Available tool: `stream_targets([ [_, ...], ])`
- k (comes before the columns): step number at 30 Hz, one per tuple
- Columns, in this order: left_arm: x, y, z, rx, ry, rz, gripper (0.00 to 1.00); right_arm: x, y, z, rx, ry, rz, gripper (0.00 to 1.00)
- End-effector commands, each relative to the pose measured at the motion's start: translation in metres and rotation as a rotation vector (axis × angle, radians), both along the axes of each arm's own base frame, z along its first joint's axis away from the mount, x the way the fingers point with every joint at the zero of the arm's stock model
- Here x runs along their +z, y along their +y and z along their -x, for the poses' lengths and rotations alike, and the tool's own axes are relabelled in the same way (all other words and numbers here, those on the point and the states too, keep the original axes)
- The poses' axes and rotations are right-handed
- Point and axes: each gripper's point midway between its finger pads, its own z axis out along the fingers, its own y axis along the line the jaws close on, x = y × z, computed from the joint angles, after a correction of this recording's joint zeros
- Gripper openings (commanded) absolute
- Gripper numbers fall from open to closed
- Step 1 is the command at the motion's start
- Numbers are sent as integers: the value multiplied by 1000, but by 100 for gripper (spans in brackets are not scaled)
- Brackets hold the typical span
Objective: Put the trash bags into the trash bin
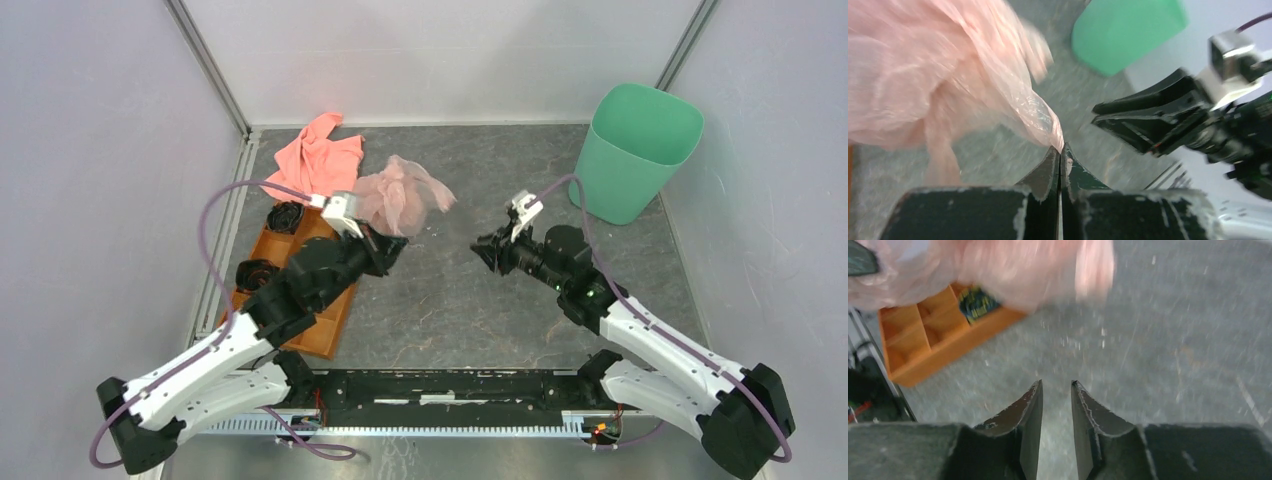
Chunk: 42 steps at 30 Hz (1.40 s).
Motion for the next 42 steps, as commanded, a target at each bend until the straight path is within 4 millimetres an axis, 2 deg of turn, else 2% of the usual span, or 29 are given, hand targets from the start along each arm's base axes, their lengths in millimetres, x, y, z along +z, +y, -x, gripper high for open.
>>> stream_targets([
  [1,-112,-15,8,-83,218,-206,2,-81,-7,29,20,218,26,35],
  [3,-129,-21,8,-112,255,-255,2,-106,-9,38,49,285,82,38],
  [6,-143,-26,13,-153,281,-279,2,-114,-20,33,9,296,184,47],
  [8,-146,-27,20,-183,283,-269,2,-108,-29,23,-41,270,239,55],
  [11,-152,-19,31,-199,293,-261,2,-89,-36,6,-111,208,259,68],
  [15,-160,2,46,-169,309,-236,2,-56,-14,-6,-54,86,156,84],
  [18,-167,20,52,-124,320,-239,2,-44,-3,-23,-63,15,91,98],
  [21,-167,32,59,-103,328,-236,2,-39,7,-41,-53,-24,68,98],
  [26,-163,34,65,-102,330,-166,2,-46,27,-78,4,-86,105,98],
  [28,-168,35,66,-98,338,-171,2,-52,35,-97,54,-100,126,98],
  [29,-170,35,66,-99,341,-176,2,-63,41,-107,89,-90,167,98],
  [30,-171,35,66,-99,344,-178,2,-62,47,-121,102,-99,185,98],
  [31,-172,34,67,-103,348,-182,2,-73,51,-131,109,-83,210,98],
  [32,-171,33,67,-108,346,-184,2,-74,56,-140,126,-83,222,98],
  [35,-170,34,67,-108,347,-189,2,-92,73,-147,245,-69,229,98],
  [38,-171,36,65,-89,344,-186,2,-108,88,-163,288,-45,234,98],
  [42,-169,40,63,-62,344,-184,2,-128,104,-172,363,-19,233,98],
])
